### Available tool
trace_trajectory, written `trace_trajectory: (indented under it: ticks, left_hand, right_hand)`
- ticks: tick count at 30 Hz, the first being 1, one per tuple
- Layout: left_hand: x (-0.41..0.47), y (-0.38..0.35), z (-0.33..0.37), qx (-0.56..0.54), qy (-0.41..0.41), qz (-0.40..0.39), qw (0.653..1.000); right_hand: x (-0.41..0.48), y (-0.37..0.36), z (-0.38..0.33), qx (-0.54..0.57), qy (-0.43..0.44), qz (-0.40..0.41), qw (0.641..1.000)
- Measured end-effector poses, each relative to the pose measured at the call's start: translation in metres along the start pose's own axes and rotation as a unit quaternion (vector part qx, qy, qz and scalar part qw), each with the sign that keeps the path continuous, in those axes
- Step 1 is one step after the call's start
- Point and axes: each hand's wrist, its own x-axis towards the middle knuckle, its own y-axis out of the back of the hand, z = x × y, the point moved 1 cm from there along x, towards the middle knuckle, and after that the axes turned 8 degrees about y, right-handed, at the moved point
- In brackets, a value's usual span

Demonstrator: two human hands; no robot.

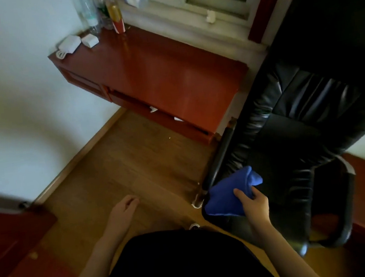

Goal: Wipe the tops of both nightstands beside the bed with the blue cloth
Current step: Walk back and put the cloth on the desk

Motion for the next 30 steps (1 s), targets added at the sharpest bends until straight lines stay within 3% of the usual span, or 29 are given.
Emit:
trace_trajectory:
  ticks: [6, 14, 19, 26, 30]
  left_hand:
    - [0.07, 0.014, 0.079, 0.032, -0.03, 0.016, 0.999]
    - [0.201, 0.026, 0.2, 0.108, -0.103, -0.078, 0.986]
    - [0.274, 0.043, 0.28, 0.205, -0.198, -0.105, 0.953]
    - [0.362, 0.041, 0.372, 0.313, -0.309, -0.084, 0.894]
    - [0.411, 0.026, 0.379, 0.318, -0.318, -0.056, 0.892]
  right_hand:
    - [0.079, -0.045, -0.063, 0.025, 0.015, -0.011, 1.0]
    - [0.171, -0.109, -0.129, 0.057, 0.025, 0.06, 0.996]
    - [0.221, -0.158, -0.177, 0.048, 0.049, 0.085, 0.994]
    - [0.301, -0.216, -0.233, 0.053, 0.092, 0.089, 0.99]
    - [0.343, -0.24, -0.208, 0.056, 0.031, 0.111, 0.992]
